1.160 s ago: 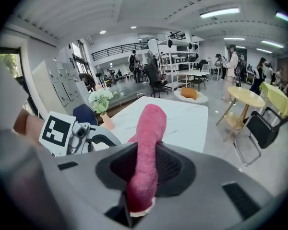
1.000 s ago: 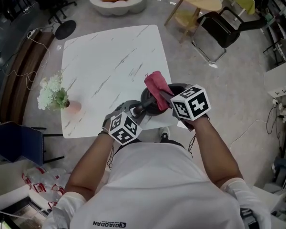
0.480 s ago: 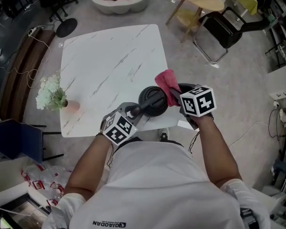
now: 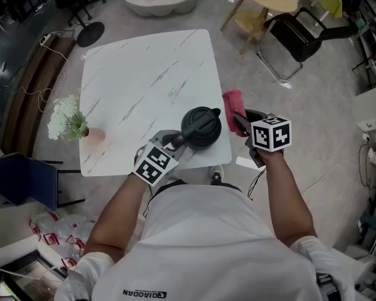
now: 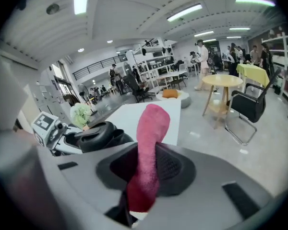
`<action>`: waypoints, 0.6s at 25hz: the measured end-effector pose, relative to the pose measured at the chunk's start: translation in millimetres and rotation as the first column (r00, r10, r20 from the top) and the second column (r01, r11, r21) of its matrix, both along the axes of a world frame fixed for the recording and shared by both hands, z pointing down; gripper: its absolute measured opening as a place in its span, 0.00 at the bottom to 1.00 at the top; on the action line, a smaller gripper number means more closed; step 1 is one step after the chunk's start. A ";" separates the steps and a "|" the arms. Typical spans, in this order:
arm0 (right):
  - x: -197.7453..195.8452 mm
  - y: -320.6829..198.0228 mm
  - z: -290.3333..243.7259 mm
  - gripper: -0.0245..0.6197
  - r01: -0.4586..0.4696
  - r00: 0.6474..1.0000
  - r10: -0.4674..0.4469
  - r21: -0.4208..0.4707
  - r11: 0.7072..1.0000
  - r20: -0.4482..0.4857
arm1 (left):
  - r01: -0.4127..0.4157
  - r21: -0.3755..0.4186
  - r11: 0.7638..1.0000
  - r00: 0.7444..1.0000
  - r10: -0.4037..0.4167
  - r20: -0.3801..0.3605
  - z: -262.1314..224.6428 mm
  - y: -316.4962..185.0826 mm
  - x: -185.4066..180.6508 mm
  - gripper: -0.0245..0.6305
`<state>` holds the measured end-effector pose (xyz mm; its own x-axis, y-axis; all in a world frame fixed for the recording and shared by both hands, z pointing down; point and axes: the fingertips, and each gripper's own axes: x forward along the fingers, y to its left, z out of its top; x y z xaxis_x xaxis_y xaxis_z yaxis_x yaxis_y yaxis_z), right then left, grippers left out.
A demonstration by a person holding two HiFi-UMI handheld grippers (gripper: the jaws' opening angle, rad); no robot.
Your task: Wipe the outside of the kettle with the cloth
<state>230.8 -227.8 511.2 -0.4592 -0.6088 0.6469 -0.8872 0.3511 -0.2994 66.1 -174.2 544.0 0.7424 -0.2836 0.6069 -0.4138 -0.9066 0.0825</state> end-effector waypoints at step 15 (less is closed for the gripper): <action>-97.7 28.0 -82.3 0.19 0.348 0.937 -0.338 0.301 0.888 -0.086 | 0.344 -0.348 0.872 0.895 -0.417 -0.161 -29.1 -39.1 -71.2 0.19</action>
